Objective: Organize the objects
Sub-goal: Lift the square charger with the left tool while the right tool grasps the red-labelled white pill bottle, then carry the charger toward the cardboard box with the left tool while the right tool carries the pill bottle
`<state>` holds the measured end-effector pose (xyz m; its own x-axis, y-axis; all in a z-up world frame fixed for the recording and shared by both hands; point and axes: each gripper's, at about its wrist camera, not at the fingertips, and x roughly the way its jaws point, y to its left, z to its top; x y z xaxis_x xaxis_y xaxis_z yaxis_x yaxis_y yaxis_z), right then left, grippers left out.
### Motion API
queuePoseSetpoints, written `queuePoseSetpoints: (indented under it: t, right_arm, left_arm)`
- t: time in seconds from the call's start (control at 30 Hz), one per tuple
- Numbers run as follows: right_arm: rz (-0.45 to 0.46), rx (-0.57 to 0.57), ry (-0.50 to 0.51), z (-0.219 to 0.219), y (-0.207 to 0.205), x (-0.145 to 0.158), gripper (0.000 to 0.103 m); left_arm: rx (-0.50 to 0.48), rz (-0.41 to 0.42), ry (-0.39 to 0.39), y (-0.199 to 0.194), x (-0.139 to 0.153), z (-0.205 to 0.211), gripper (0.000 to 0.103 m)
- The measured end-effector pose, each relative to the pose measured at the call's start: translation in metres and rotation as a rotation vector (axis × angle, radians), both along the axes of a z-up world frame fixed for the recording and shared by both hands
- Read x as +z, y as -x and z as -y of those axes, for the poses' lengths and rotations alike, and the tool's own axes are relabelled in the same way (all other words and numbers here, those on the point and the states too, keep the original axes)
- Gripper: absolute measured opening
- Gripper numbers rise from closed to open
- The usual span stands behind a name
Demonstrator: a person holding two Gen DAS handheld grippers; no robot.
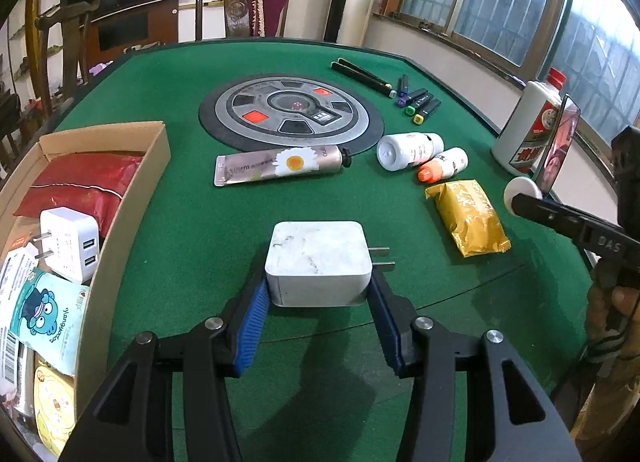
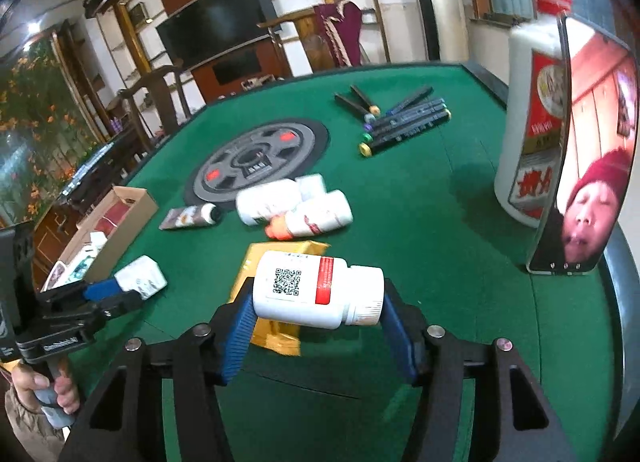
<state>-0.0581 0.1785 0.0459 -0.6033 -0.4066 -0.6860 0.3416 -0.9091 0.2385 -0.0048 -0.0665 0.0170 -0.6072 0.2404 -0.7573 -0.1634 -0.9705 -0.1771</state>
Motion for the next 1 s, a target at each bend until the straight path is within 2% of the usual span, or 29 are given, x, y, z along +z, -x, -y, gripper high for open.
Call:
queuePoseSetpoints:
  t: [0.43, 1.0]
  right_arm:
    - [-0.037, 0.118, 0.034, 0.039, -0.014, 0.006, 0.063]
    - [-0.039, 0.174, 0.043, 0.058, -0.023, 0.005, 0.063]
  left_arm:
    - [0.026, -0.057, -0.009, -0.013, 0.014, 0.003, 0.049]
    - [0.044, -0.099, -0.025, -0.028, 0.031, 0.009, 0.049]
